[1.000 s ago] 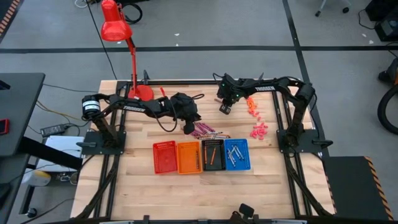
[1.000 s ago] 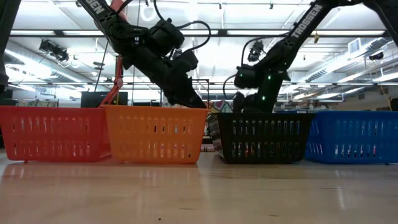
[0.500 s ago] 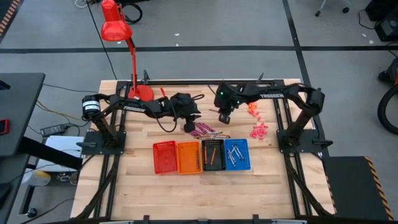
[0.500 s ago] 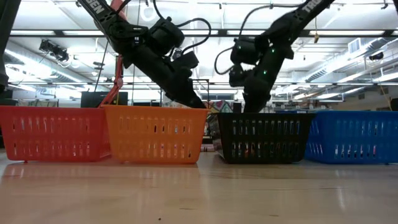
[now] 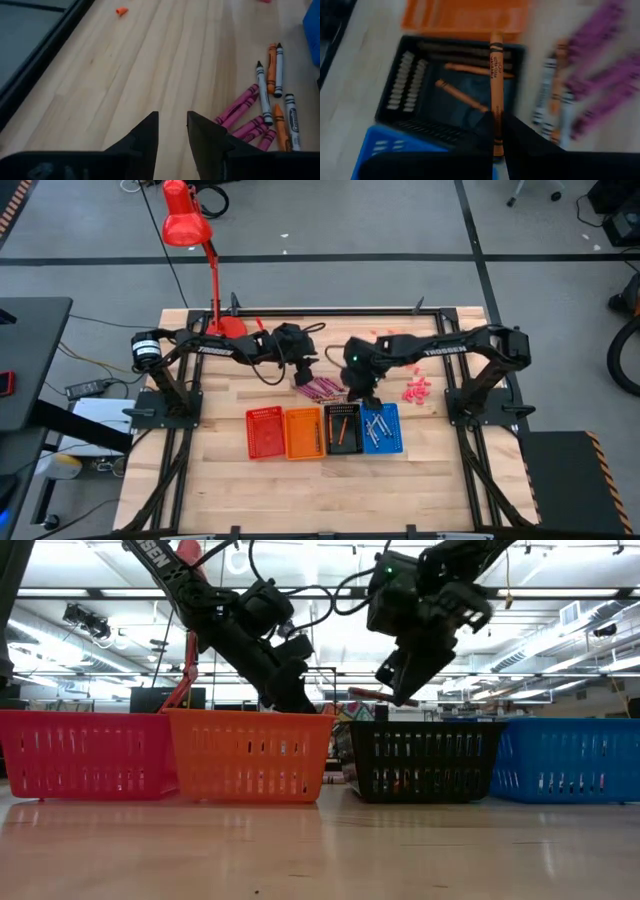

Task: Sort crayons
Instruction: Put the orange crayon into the black bin, then put the brown crayon into the orange bin

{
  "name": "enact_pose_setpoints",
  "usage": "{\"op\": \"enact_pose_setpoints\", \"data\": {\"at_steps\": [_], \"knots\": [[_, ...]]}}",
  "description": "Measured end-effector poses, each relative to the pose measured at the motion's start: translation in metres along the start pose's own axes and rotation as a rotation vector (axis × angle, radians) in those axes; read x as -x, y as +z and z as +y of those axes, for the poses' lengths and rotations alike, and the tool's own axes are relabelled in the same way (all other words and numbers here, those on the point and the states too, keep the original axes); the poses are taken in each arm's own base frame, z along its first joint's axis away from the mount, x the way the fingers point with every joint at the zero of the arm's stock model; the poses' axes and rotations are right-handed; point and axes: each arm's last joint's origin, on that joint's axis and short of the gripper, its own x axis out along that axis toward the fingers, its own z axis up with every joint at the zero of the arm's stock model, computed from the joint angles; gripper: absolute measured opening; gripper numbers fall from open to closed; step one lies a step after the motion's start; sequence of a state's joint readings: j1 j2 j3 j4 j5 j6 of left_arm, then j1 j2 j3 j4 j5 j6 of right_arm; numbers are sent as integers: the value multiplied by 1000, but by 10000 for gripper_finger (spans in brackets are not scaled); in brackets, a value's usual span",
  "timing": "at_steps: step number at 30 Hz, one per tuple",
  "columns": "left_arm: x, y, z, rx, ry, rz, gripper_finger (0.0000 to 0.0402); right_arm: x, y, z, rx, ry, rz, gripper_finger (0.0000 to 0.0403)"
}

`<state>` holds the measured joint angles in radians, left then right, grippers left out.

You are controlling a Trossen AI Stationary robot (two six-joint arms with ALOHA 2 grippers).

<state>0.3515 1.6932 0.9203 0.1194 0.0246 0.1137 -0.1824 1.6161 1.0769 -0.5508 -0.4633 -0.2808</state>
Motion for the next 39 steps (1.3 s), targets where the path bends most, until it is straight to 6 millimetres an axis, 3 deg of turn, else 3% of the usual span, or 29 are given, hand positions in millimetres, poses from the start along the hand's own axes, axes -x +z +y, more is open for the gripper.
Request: {"op": "enact_pose_setpoints", "data": {"at_steps": [4,13,22,30,39], "knots": [[0,-4,-4,12,-17,44,114,-15,-5,20,134,9,57,28],[0,-6,-21,-18,-78,79,114,-33,0,57,482,-216,168,28],[2,-3,-35,-95,-112,88,114,-38,1,70,920,-203,227,28],[5,4,-54,-220,-162,101,114,-38,5,70,959,-219,195,54],[5,4,-53,-329,-132,99,114,-37,6,69,960,-277,212,97]]}}
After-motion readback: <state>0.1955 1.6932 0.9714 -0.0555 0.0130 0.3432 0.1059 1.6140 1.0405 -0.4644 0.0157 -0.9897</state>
